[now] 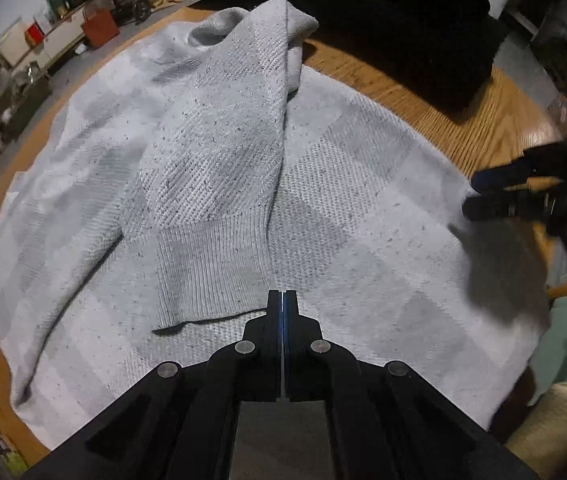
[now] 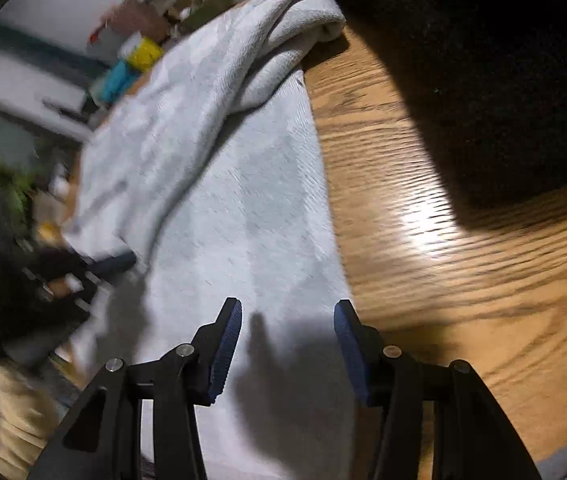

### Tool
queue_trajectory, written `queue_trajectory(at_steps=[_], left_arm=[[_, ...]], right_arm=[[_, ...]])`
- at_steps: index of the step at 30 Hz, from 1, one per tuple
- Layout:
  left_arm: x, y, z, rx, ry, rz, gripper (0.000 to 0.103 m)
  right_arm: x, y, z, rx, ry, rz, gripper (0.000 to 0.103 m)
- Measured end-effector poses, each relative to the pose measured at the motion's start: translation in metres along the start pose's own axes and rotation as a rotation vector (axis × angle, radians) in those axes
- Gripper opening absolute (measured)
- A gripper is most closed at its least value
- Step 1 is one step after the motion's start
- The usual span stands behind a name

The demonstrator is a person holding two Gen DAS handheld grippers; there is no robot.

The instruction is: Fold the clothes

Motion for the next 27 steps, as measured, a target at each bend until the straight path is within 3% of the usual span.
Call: queue_trajectory(at_steps=[3, 8, 14, 18, 23, 25, 27], left_arm=[[-0.007, -0.009, 0.013, -0.031, -0.011, -0.017, 0.001], [-0.014, -0.020, 0.038, -0.065, -0.013, -0.036, 0.002], [-0.021, -0.037, 0.061, -0.055, -0.050, 0.037, 0.010], [-0.034, -0.042, 0.068, 0.009, 0.010, 0.031, 0.011], [-0.064, -0.047, 0.079, 0.107, 0.164, -0.113, 0.011], [-0.067, -0.051, 0.083, 0.128, 0.165, -0.129, 0.012], [-0.069, -0.055, 0.087, 0.148, 0.167, -0.145, 0.019]], right_arm=[[-0.012, 0.016, 0.000, -0.019, 0.125, -0.164, 0.044], [-0.032, 0.040, 0.003, -0.039, 0.187, -0.353, 0.038], [-0.035, 0.044, 0.004, -0.029, 0.182, -0.374, 0.040], [-0.039, 0.045, 0.004, -0.020, 0.177, -0.379, 0.044], [-0.043, 0.045, 0.003, -0.010, 0.170, -0.386, 0.051], [-0.045, 0.045, 0.003, -0.006, 0.168, -0.388, 0.052], [-0.047, 0.044, 0.002, -0.004, 0.168, -0.387, 0.052]])
Point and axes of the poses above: each gripper's, at about its wrist camera, not at the fingertips, and z roughly the way its jaws point, x to its right, y to its underside, the point moved 4 cm from there along z, roughly the way its jaws point, and after that the axes turned 5 degrees about x, right-handed, at the moved point
